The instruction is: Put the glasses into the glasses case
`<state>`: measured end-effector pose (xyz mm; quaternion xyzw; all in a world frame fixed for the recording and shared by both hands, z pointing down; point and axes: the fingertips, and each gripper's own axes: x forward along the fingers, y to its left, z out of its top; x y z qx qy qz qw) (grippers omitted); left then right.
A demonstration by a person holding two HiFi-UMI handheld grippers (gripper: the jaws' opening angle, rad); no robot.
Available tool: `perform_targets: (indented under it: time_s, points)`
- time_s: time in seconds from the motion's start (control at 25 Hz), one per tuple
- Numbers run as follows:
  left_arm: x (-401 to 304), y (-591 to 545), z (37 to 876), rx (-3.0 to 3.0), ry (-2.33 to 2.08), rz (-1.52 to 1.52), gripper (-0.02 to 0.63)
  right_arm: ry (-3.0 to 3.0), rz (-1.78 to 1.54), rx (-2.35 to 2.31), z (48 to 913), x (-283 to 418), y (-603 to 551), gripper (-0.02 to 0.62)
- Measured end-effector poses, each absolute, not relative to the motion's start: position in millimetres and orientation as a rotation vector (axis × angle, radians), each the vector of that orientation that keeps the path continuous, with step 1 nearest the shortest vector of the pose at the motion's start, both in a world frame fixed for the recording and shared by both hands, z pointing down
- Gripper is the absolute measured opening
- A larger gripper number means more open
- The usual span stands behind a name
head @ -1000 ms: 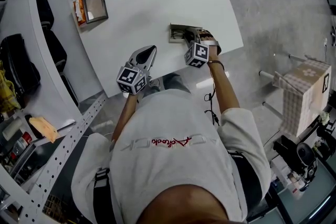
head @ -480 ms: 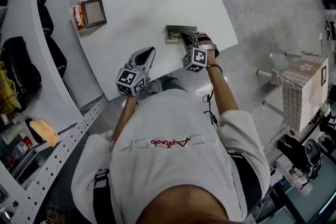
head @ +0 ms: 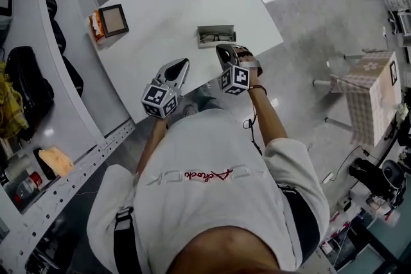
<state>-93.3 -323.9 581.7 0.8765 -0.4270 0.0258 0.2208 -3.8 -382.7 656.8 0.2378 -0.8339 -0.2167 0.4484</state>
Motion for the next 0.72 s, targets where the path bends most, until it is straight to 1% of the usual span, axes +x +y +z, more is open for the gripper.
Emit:
perform_targets:
  time_s: [0.08, 0.48, 0.56, 0.72]
  points:
    - [-92.4, -314.9, 579.0, 2.440, -1.173, 0.077, 0.008, -2.141, -0.430, 0.679, 645.7, -5.8, -373.6, 0.023]
    - [-81.2, -277.6, 562.8, 2.551, -1.102, 0.071, 0.008, -2.620, 0.306, 1.187, 582.6, -4.0, -320.3, 0.023]
    - [-76.5, -271.3, 558.0, 2.575, -1.084, 0.067, 0.008, -2.646, 0.333, 1.254, 572.9, 0.3, -308.9, 0.023]
    - [-68.8, -257.1, 552.9, 2.607, -1.048, 0.055, 0.008, -2.622, 0.249, 1.335, 562.7, 8.3, -286.5, 0.023]
